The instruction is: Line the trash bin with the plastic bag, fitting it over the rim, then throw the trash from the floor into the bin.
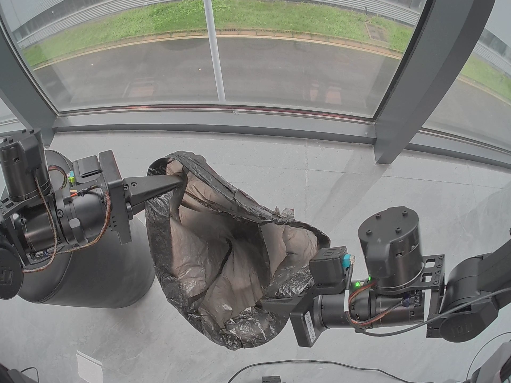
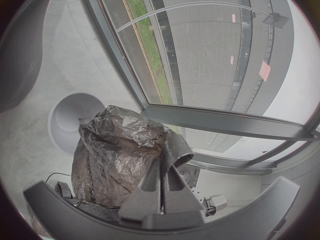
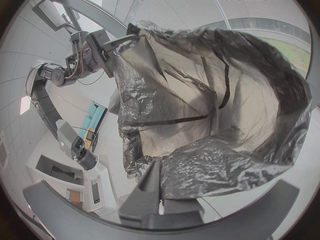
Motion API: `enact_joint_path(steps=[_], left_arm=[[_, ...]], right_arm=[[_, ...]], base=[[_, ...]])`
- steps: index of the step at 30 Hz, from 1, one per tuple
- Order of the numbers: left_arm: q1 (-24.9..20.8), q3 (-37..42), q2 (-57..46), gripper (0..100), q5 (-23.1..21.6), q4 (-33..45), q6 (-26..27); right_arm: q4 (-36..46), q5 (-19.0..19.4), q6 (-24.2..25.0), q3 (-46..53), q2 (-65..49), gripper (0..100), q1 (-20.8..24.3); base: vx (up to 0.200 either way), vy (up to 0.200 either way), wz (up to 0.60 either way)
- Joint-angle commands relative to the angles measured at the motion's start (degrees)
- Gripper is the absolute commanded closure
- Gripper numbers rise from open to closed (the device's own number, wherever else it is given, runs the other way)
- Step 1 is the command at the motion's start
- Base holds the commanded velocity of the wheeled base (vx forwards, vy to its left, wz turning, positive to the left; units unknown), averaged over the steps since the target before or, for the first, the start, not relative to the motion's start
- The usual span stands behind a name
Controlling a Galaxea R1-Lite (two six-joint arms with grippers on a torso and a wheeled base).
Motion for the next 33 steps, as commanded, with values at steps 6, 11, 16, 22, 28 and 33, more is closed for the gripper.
enact_joint_path(steps=[6,11,16,22,28,33], left_arm=[[2.7,-0.7,4.7,100,-0.1,-3.5,-0.1],[3.8,-2.2,7.1,100,-0.3,-3.5,0.0],[4.8,-3.2,8.6,100,-1.2,-3.6,0.1],[5.5,-3.6,13.4,100,-1.7,-9.7,-0.1],[5.7,-3.7,16.6,100,-1.7,-12.4,-0.1],[6.4,-3.8,18.6,100,-1.7,-14.2,-0.1]], right_arm=[[-4.5,-0.3,-0.1,-5.9,10.7,100,-2.1],[-6.6,-0.6,-0.1,-8.6,15.9,100,-2.2],[-6.7,-1.7,-0.1,-10.6,18.8,100,-2.5],[-10.2,-5.2,-0.6,-13.5,23.6,100,-3.5],[-11.7,-5.6,-0.6,-13.9,24.4,100,-5.2],[-11.9,-5.6,-0.6,-14.0,24.4,100,-7.1]], base=[[0.0,0.0,0.0],[0.0,0.0,0.0],[0.0,0.0,0.0],[0.0,0.0,0.0],[0.0,0.0,0.0],[0.0,0.0,0.0]])
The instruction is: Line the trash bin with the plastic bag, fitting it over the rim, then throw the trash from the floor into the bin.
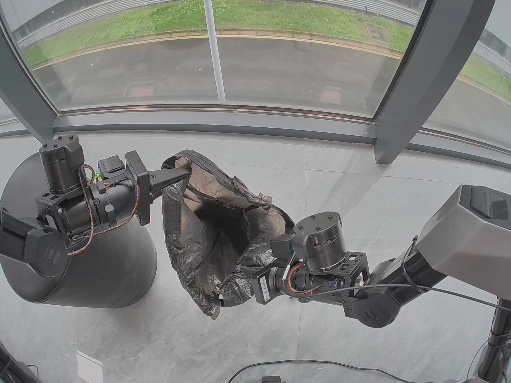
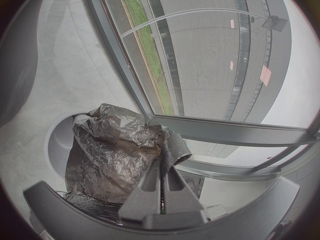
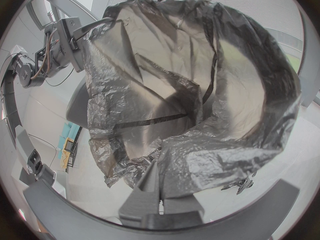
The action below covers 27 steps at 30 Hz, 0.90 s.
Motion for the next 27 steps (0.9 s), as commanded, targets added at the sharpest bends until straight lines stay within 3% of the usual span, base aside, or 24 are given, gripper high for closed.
enact_joint_path(steps=[1,10,27], left_arm=[[0.6,-0.1,3.1,100,0.0,-0.9,0.0],[1.1,-0.2,5.6,100,0.0,-3.6,0.0],[1.2,-1.4,11.0,100,-0.2,-8.0,0.0]], right_arm=[[-0.2,0.0,0.0,-0.1,0.8,100,-1.7],[-0.2,0.0,-0.1,-2.7,2.5,100,-4.6],[-0.2,-2.2,-0.1,-6.1,6.5,100,-4.8]], base=[[0.0,0.0,0.0],[0.0,0.0,0.0],[0.0,0.0,0.0]])
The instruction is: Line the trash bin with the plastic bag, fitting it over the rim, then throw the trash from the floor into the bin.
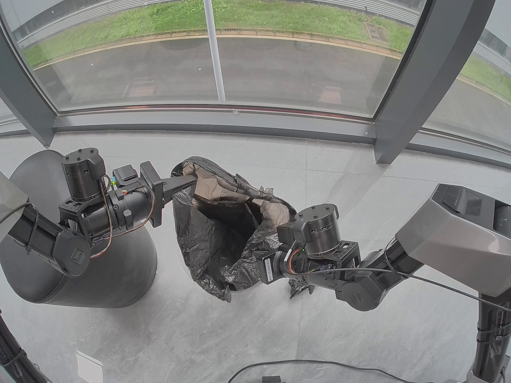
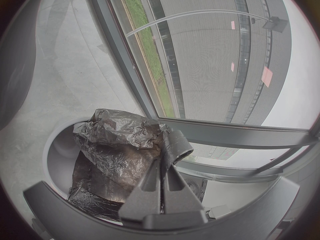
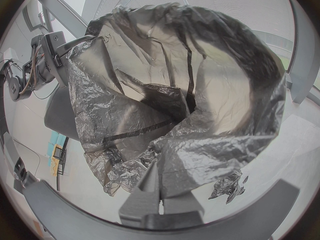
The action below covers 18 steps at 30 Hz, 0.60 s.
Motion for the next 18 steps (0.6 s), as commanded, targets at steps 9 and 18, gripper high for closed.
enact_joint_path(steps=[9,18], left_arm=[[0.2,3.8,0.0,100,0.7,0.4,-0.4],[-0.2,7.7,-2.1,100,2.8,0.7,-0.2]], right_arm=[[0.0,0.5,0.0,8.7,-5.1,100,0.0],[-5.2,0.6,0.1,13.4,-5.1,100,-0.9]], base=[[0.0,0.0,0.0],[0.0,0.0,0.0]])
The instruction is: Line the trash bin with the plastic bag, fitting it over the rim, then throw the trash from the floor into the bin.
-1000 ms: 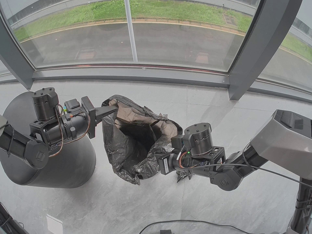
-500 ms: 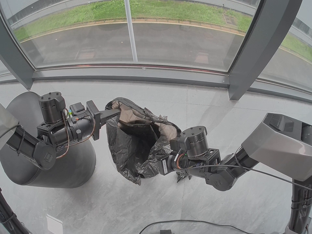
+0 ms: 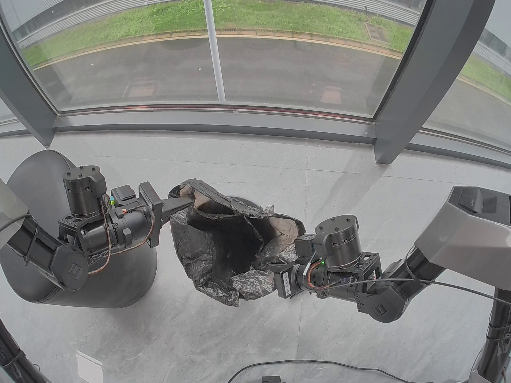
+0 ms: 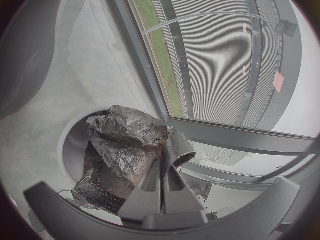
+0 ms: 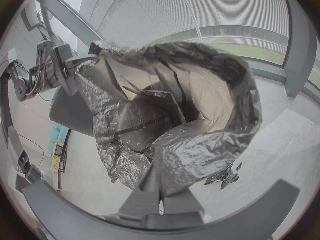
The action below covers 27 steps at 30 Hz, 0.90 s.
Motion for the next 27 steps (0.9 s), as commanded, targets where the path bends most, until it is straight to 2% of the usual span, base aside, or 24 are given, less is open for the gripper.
enact_joint_path(steps=[1,4,12,20,27], left_arm=[[-0.1,2.3,-1.3,100,0.1,0.1,0.1],[0.1,3.8,-0.1,100,0.4,-0.4,0.9],[0.7,4.6,3.2,100,0.5,-0.3,7.7],[2.9,4.1,5.7,100,0.9,0.5,10.3],[2.9,2.2,5.1,100,1.2,9.7,10.4]], right_arm=[[-1.3,0.1,0.0,2.5,-0.4,100,-0.3],[-1.4,0.0,0.1,2.7,0.6,100,-0.4],[-2.4,-0.3,0.1,2.7,1.4,100,-0.7],[-4.8,-0.3,0.1,4.2,0.5,100,-0.8],[-4.5,0.0,0.1,7.0,-1.1,100,-0.2]], base=[[0.0,0.0,0.0],[0.0,0.0,0.0],[0.0,0.0,0.0],[0.0,0.0,0.0],[0.0,0.0,0.0]])
